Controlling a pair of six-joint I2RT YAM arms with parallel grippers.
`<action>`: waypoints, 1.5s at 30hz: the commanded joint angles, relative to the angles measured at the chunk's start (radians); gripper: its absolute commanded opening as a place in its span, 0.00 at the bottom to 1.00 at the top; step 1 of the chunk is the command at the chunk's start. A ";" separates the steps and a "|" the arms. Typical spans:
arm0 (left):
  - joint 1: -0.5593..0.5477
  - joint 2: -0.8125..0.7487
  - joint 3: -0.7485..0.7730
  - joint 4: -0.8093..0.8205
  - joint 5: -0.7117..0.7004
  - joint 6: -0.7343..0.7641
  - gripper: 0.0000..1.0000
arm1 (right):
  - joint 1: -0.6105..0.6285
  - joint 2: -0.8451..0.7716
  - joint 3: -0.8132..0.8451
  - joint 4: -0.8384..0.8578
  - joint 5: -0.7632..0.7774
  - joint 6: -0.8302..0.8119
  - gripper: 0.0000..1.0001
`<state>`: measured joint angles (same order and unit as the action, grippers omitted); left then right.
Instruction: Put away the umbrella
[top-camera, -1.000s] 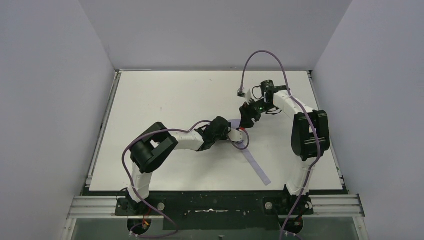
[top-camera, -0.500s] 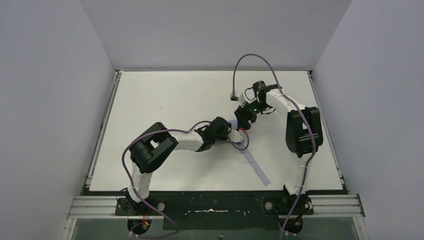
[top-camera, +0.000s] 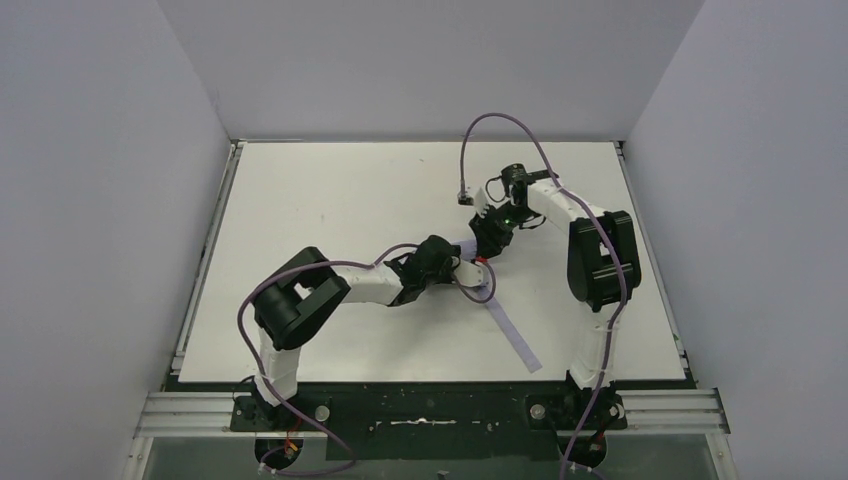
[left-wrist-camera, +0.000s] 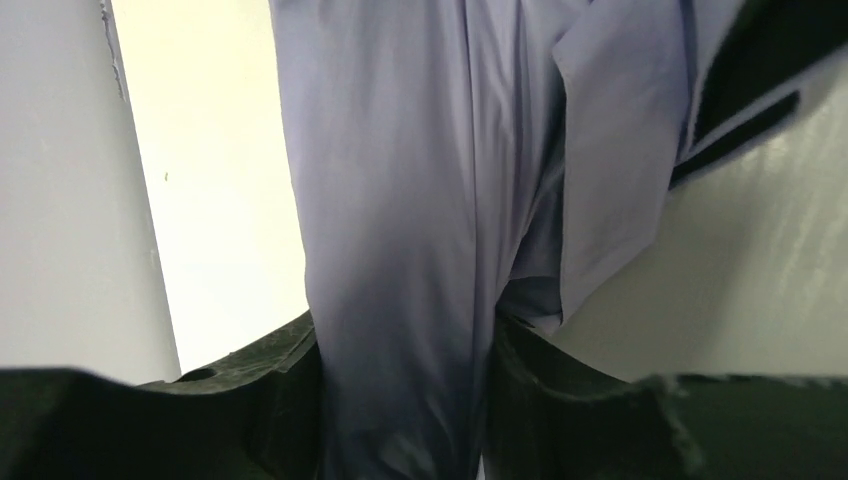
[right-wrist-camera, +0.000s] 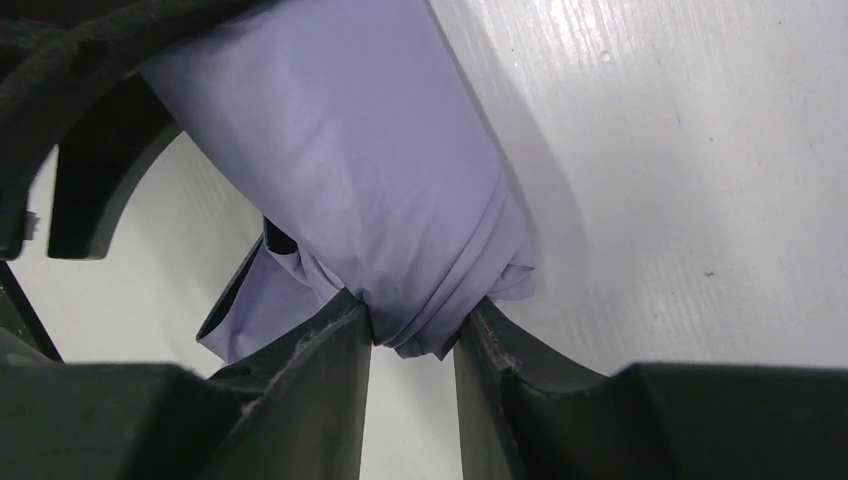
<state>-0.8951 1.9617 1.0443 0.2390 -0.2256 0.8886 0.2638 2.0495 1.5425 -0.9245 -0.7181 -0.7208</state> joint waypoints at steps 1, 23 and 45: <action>-0.008 -0.084 -0.045 0.013 0.044 -0.051 0.45 | 0.009 0.028 -0.060 0.035 0.116 0.001 0.25; 0.255 -0.610 -0.154 -0.186 0.529 -0.552 0.68 | 0.080 -0.174 -0.392 0.449 0.227 -0.090 0.15; 0.377 -0.080 0.219 -0.288 0.977 -0.882 0.90 | 0.170 -0.315 -0.593 0.630 0.345 -0.151 0.12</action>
<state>-0.5209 1.8301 1.1759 -0.0452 0.6468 0.0685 0.4217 1.7016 0.9859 -0.2680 -0.4477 -0.8402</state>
